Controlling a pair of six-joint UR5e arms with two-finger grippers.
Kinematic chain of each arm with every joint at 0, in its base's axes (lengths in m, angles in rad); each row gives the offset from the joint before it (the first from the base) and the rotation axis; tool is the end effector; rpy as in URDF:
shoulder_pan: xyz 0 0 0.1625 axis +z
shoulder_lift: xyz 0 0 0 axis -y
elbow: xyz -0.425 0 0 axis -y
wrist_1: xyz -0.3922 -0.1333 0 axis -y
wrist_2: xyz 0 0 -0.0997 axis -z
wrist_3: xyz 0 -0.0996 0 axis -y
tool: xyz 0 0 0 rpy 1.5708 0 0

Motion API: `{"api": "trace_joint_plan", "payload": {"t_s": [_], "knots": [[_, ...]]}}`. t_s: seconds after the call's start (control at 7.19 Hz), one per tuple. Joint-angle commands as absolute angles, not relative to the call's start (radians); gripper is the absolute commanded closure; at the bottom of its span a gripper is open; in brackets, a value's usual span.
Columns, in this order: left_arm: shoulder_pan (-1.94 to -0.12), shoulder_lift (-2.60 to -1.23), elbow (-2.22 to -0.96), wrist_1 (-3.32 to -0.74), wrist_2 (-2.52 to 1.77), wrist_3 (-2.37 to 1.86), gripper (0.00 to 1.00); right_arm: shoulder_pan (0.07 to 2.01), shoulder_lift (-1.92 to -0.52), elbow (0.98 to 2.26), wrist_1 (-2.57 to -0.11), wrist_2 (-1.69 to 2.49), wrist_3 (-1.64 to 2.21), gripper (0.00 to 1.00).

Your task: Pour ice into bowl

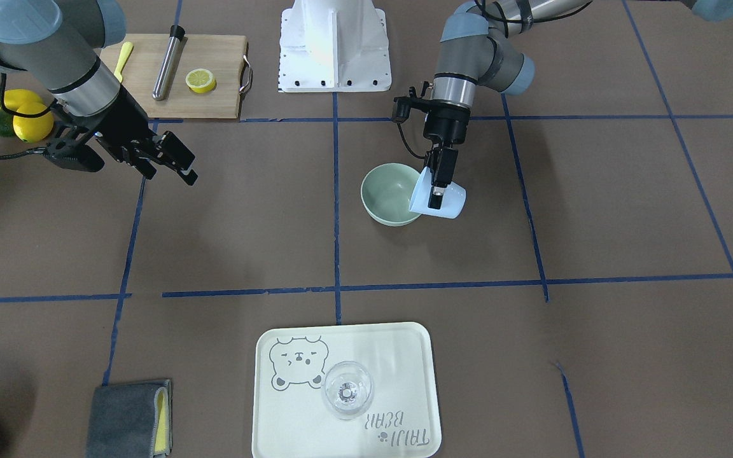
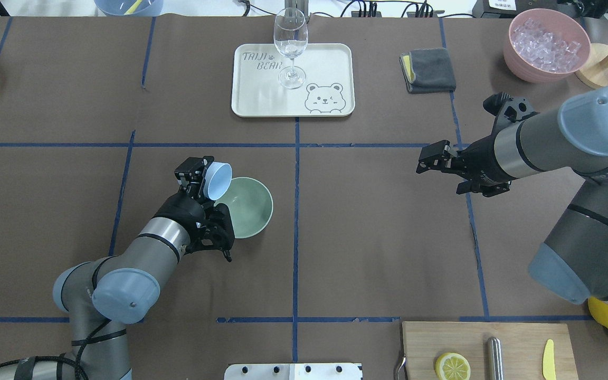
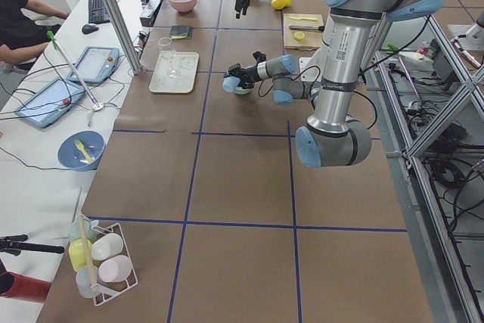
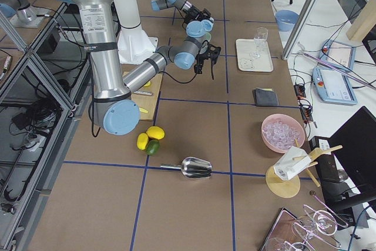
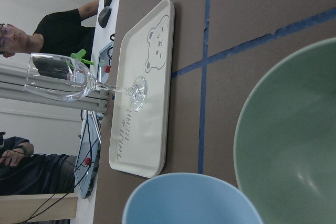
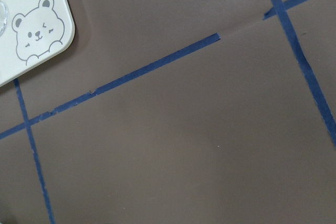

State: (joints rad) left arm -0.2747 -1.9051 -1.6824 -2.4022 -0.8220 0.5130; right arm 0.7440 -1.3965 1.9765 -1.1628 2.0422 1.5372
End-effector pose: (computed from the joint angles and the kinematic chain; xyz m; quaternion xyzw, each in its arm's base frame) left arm 0.5152 -0.3541 0.3205 0.6249 -0.0597 0.4527 0.6332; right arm -0.3308 -0.4242 0.3317 -0.0155 -0.5046 0.1939 0.8412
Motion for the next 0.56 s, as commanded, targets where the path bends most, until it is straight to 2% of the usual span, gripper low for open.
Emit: {"api": "trace_joint_plan", "payload": {"t_s": [0.0, 0.14, 0.42], "knots": [[-0.275, -1.92, -1.709, -2.315, -0.766, 0.691, 1.0, 0.745, -1.399, 1.979, -1.163, 2.042, 1.54, 0.0], [-0.275, -1.922, -1.729, -2.292, -0.761, 0.73, 1.0, 0.746, -1.399, 1.979, -1.163, 2.042, 1.542, 0.0], [-0.275, -1.986, -1.776, -2.026, -0.758, 0.808, 1.0, 0.746, -1.399, 1.979, -1.163, 2.042, 1.548, 0.0]]}}
